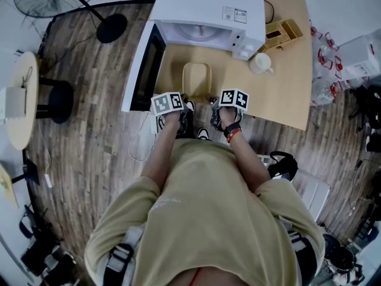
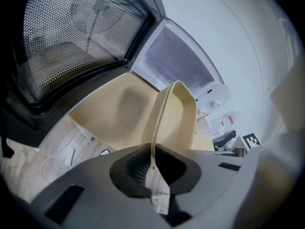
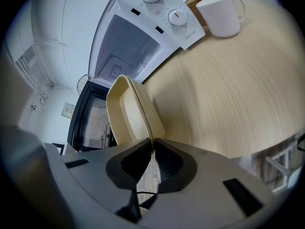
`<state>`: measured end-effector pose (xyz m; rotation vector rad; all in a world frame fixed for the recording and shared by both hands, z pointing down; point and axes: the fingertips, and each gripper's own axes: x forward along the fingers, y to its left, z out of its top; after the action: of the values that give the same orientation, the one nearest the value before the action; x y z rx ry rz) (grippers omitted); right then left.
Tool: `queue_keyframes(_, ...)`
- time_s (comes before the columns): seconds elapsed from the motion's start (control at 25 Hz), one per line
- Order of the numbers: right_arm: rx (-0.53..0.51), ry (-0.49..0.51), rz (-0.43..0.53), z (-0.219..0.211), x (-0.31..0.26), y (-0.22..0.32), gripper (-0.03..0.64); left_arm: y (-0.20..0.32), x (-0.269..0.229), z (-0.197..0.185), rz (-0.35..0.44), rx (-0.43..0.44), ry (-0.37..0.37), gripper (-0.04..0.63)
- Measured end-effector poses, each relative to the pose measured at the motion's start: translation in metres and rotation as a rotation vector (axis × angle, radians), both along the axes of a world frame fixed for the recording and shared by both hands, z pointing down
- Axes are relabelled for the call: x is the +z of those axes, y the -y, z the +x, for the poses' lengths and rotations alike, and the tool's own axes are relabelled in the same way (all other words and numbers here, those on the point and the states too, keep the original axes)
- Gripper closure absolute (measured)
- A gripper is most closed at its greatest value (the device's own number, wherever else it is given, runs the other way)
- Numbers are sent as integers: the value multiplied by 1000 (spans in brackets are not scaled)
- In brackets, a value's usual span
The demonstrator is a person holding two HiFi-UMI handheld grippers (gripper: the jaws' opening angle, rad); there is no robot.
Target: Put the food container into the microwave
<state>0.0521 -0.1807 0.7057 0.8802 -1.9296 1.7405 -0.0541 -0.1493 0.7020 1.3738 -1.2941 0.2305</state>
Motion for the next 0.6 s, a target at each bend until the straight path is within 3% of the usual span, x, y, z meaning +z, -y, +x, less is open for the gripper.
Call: queue_keyframes(0.6, 10, 0, 16, -19, -5, 44, 568, 44, -2, -19, 11, -13, -36, 551)
